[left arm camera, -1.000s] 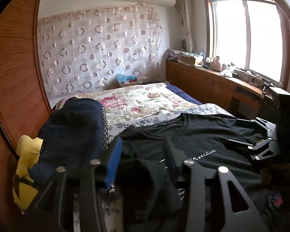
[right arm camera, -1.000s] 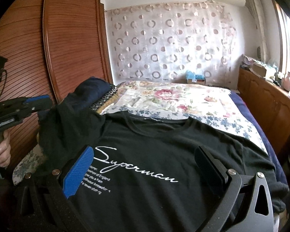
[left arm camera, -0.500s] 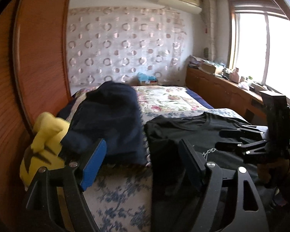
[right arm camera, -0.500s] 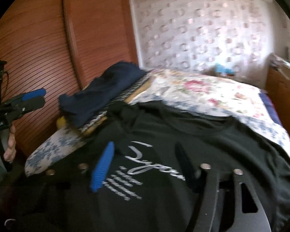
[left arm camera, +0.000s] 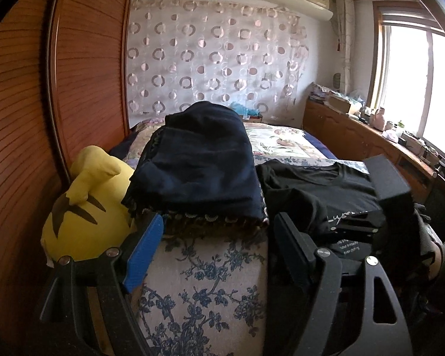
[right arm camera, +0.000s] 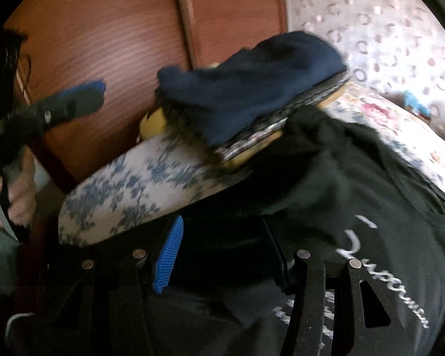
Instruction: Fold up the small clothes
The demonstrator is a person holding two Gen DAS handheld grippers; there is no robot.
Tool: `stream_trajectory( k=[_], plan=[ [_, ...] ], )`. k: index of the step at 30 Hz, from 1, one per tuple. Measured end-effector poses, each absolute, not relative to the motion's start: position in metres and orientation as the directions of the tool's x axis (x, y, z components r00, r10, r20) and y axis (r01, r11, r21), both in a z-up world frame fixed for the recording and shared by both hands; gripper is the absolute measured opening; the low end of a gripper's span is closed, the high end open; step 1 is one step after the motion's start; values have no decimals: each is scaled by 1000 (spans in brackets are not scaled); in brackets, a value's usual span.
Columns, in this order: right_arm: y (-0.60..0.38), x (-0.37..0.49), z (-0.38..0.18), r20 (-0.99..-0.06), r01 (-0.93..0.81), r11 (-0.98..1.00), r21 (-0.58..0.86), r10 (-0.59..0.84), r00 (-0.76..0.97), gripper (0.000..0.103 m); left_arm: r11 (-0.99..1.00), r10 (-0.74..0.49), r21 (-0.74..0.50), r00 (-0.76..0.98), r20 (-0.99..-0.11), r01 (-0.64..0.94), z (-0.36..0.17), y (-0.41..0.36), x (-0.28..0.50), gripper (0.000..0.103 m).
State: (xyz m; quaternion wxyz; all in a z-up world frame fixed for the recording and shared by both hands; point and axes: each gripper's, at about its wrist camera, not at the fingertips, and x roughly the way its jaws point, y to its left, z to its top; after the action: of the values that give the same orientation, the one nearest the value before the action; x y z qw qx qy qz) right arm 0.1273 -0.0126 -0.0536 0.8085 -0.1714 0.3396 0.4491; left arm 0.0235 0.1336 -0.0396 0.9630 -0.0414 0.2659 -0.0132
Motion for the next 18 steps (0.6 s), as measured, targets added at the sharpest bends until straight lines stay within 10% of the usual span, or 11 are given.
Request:
stream_trajectory(
  k=[4,8,18],
  plan=[
    [-3,137,-62,-718,-842,540,-19,578,387,51,996,-51,-89,856,-514,6,-41,137,23,78],
    [-10,136,-55,-707,-838,546,-7,590,390,11,996,-60,-92,855,-516,14,-42,134,23,78],
    [-86,145,-6,-564,-751,659,32,632,531,8,995,-95,-87,851,-517,58,-39,114,28,78]
  ],
)
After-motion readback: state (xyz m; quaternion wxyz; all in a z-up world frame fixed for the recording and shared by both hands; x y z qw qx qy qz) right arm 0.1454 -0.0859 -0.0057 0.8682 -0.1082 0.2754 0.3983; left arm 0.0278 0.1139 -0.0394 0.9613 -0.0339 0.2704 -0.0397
